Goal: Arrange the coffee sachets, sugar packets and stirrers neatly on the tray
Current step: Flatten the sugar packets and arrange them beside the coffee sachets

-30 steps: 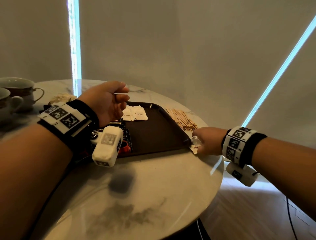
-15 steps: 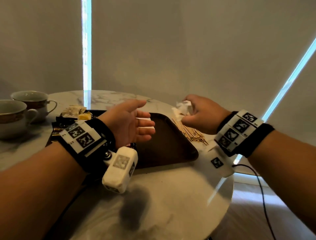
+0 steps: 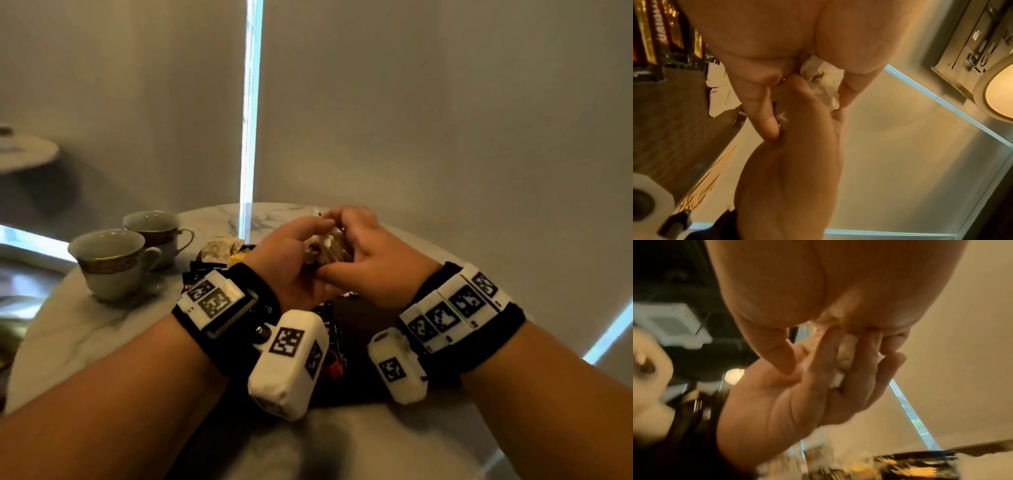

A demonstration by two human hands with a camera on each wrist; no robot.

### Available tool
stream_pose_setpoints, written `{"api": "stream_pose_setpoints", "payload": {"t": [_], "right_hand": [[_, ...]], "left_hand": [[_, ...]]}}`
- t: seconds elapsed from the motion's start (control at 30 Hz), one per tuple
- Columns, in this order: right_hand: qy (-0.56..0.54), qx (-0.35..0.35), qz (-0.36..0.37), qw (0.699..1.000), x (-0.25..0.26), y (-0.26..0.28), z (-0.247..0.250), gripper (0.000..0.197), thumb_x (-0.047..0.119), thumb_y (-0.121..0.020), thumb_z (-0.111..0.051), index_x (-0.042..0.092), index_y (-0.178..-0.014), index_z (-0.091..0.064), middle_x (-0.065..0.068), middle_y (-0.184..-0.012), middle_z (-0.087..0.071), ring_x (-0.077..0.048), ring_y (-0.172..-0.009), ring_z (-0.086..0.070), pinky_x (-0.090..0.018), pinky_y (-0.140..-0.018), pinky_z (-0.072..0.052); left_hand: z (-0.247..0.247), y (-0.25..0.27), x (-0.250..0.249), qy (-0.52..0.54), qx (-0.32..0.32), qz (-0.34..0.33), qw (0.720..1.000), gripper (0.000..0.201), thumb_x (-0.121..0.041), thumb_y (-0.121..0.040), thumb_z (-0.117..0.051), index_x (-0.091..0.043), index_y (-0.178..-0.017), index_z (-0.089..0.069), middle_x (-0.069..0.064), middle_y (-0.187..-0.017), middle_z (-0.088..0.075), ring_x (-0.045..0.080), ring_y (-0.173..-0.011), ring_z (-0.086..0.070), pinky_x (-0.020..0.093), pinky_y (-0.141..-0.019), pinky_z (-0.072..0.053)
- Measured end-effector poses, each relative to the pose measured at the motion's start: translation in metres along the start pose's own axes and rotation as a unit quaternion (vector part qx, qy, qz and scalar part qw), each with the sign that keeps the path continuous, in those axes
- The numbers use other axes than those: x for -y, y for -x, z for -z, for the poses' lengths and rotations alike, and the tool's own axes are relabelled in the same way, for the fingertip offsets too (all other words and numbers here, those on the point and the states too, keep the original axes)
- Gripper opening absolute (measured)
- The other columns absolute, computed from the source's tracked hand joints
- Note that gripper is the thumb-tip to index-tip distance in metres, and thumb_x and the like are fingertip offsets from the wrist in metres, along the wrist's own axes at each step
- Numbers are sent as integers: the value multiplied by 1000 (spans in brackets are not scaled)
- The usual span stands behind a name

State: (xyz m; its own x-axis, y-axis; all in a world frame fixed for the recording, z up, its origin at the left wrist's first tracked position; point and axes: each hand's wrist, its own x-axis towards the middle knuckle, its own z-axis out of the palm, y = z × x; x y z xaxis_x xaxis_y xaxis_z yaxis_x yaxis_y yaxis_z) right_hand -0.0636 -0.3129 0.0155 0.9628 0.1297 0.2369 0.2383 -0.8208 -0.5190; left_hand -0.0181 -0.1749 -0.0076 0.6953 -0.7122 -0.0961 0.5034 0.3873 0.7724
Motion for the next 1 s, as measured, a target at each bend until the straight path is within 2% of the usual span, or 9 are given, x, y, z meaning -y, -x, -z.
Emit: {"api": "stream_pose_setpoints", "payload": {"t": [0.1,0.2,0.3,0.37,0.5,0.67,0.83,0.9,1.0], "right_hand": [[-281,-36,-16,959,-15,-8,-1,39,29,-76,-62,28,-115,-59,7,-105,-64,-7,-94,-66,-28,-81,-55],[-396,-135,-52,907,-29,-15,-8,20,28,-80,-56,28,-94,-71,2,-93,-73,-19,-92,-64,-41,-82,-48],[-500,-166,-71,847,-37,-14,-19,9,12,-84,-66,15,-92,-64,-24,-105,-71,-34,-91,-63,-42,-71,-51],[-529,-165,-75,829,-39,-12,-25,13,-1,-89,-64,9,-96,-59,-27,-111,-69,-33,-90,-70,-39,-66,-57],[-475,-200,-64,855,-44,-7,-30,21,1,-87,-69,9,-105,-62,-3,-81,-71,-24,-78,-69,-44,-74,-57],[-489,-164,-94,852,-42,-1,-28,15,9,-90,-68,2,-102,-63,-5,-88,-76,-18,-71,-72,-27,-55,-55],[-404,-191,-118,887,-45,-2,-36,23,35,-83,-76,18,-83,-60,-5,-77,-67,-22,-66,-59,-33,-59,-49],[-397,-197,-112,889,-44,-1,-39,26,38,-81,-77,19,-81,-59,-6,-76,-64,-24,-66,-56,-36,-60,-48],[-463,-181,-98,862,-40,1,-42,39,47,-71,-74,16,-91,-60,-10,-81,-63,-22,-61,-53,-35,-56,-44]], "left_hand": [[6,-2,-2,-4,-30,-17,999,37,-17,-91,-52,2,-121,-62,21,-107,-69,30,-82,-72,36,-66,-63],[11,-4,-2,3,-21,-11,1000,44,-12,-88,-48,6,-128,-57,27,-111,-68,36,-88,-72,35,-65,-63],[12,-8,0,-15,-8,-13,1000,38,-8,-90,-40,4,-121,-58,27,-103,-68,33,-82,-71,32,-62,-61],[13,-10,2,-25,3,-11,1000,35,-5,-89,-37,0,-115,-60,26,-100,-68,33,-81,-70,32,-61,-60],[14,-12,8,-52,14,2,999,40,-5,-89,-34,-3,-120,-59,22,-97,-69,30,-79,-71,32,-59,-61],[15,-13,9,-78,36,-14,996,45,-4,-81,-42,-8,-122,-61,19,-97,-71,30,-82,-73,34,-64,-61],[16,-14,8,-108,29,-59,992,21,-16,-72,-70,-12,-93,-72,13,-87,-70,26,-76,-69,33,-64,-60],[13,-13,10,-127,9,-71,989,11,-11,-81,-64,-11,-91,-69,12,-83,-69,23,-72,-69,30,-60,-59],[15,-14,9,-111,-22,-101,988,20,2,-89,-54,-10,-103,-63,16,-94,-68,27,-75,-71,32,-58,-58]]}}
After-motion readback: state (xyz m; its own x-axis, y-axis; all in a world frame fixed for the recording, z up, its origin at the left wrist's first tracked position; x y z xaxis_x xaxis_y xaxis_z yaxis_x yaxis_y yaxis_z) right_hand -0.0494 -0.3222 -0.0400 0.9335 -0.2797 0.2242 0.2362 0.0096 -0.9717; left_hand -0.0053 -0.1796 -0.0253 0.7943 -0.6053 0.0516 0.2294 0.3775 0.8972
